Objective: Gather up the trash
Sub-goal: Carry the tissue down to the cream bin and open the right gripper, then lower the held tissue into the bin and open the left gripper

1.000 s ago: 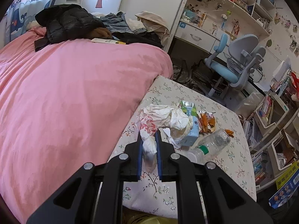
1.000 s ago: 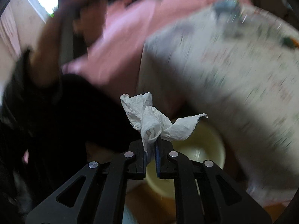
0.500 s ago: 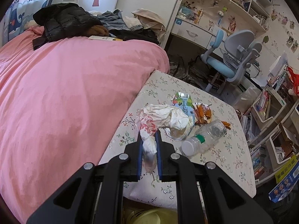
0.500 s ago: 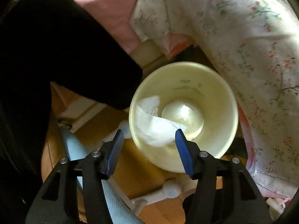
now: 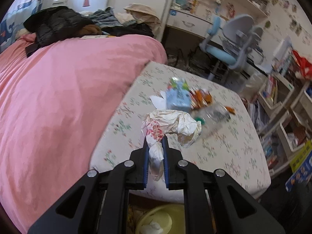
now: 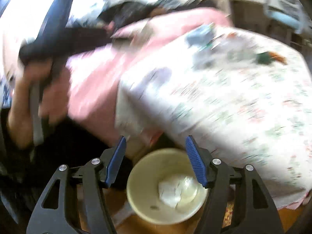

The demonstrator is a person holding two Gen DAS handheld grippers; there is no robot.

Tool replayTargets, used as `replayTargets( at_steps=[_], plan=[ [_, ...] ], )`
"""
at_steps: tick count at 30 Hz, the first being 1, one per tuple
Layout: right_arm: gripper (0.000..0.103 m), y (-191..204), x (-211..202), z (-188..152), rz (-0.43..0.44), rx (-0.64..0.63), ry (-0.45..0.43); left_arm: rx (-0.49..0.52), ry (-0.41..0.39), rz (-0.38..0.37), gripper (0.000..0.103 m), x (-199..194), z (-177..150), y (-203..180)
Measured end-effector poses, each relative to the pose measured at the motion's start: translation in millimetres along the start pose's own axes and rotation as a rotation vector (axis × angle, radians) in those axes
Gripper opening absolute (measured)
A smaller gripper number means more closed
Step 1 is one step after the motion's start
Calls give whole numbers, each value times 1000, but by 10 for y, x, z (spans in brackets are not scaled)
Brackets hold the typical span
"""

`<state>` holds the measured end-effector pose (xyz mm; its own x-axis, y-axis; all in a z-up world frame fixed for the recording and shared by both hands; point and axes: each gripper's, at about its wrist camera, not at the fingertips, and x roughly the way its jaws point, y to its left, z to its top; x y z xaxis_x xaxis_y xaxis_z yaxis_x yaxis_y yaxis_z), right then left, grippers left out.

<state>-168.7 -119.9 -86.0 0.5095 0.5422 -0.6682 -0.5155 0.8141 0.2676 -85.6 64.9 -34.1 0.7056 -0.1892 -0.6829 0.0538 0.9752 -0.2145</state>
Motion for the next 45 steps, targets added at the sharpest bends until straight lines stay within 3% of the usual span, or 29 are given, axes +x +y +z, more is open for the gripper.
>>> replayTargets(
  at_steps=[5, 10, 16, 20, 24, 26, 27, 28, 37, 45],
  plan=[
    [64, -328, -247, 141, -68, 139, -158, 89, 57, -41, 13, -23, -241, -228],
    [66, -590, -531, 138, -115, 248, -254, 201, 156, -92, 13, -43, -575, -470],
    [67, -740, -660, 88, -113, 319, -298, 312, 267, -107, 13, -45, -956, -668],
    [68, -738, -680, 101, -111, 316, -307, 317, 354, -112, 13, -48, -1167, -693],
    [70, -734, -662, 86, -112, 323, -305, 360, 475, -82, 23, 28, -1397, -739],
    [70, -726, -645, 92, -116, 323, -301, 399, 480, -67, 35, 27, -1450, -798],
    [70, -717, -646, 85, -118, 322, -300, 421, 472, -59, 48, 14, -1462, -830],
    [71, -716, -644, 88, -120, 321, -299, 430, 456, -54, 55, -3, -1458, -844],
    [73, -718, -613, 88, -128, 321, -290, 299, 386, -48, 63, -23, -1284, -656],
    [74, -702, -591, 75, -132, 320, -286, 197, 306, -77, 64, -95, -1155, -521]
  ],
)
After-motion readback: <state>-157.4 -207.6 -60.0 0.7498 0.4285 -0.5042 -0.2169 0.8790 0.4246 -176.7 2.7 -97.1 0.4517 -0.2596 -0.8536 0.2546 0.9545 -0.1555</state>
